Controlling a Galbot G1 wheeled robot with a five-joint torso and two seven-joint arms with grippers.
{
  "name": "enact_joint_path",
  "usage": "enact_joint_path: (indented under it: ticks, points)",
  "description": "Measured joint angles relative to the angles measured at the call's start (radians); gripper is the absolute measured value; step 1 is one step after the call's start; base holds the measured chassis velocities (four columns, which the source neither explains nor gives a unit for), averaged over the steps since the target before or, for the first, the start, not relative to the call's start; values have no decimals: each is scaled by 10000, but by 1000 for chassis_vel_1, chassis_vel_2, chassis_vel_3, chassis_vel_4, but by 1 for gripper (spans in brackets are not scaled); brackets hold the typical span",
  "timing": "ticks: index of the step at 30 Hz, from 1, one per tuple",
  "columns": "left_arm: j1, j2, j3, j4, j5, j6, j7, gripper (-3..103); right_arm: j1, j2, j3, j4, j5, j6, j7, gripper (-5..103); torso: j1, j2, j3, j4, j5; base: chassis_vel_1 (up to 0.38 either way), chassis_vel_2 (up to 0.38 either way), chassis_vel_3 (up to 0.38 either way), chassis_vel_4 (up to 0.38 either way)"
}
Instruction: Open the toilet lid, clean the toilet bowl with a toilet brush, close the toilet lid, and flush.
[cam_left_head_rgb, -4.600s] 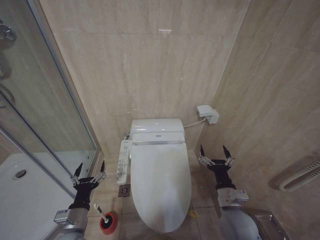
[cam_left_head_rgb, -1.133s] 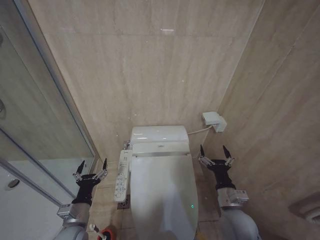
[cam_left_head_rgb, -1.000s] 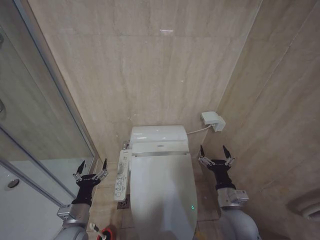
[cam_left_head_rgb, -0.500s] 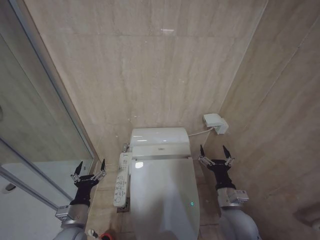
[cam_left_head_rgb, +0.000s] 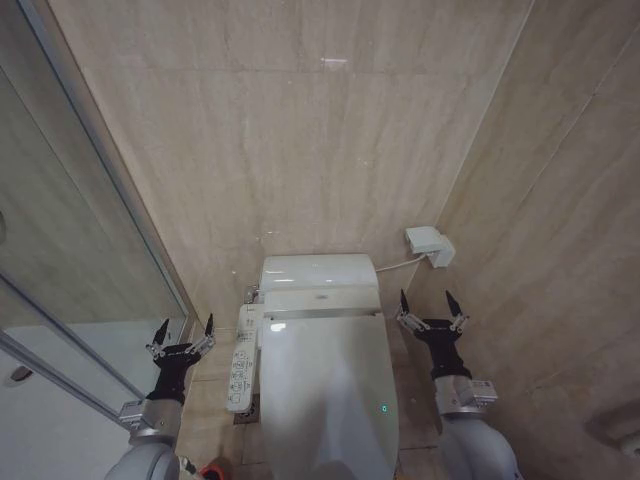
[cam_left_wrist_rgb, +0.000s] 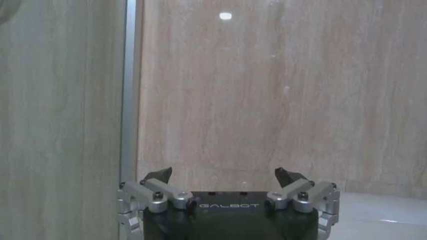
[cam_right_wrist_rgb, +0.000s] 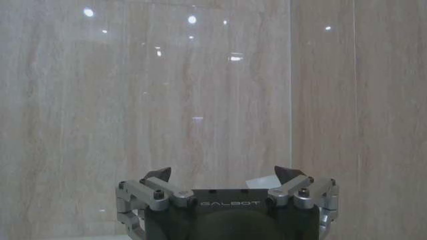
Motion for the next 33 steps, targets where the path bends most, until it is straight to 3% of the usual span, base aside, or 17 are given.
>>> enact_joint_path:
  ticks: [14, 19, 33]
  points:
    - [-575, 219, 131, 500, 66, 12, 47, 100, 0, 0, 0, 0, 0, 0, 0, 100, 0, 0, 0, 0, 0, 0, 0, 0, 0]
    - [-1477, 598, 198, 1147, -213, 473, -81, 100, 0, 0, 0, 0, 0, 0, 0, 100, 1, 0, 1, 0, -1, 0, 0, 0, 0]
    - [-3558, 1685, 1194, 2987, -807, 511, -55, 100, -1, 0, 0, 0, 0, 0, 0, 100, 1, 0, 1, 0, -2, 0, 0, 0, 0]
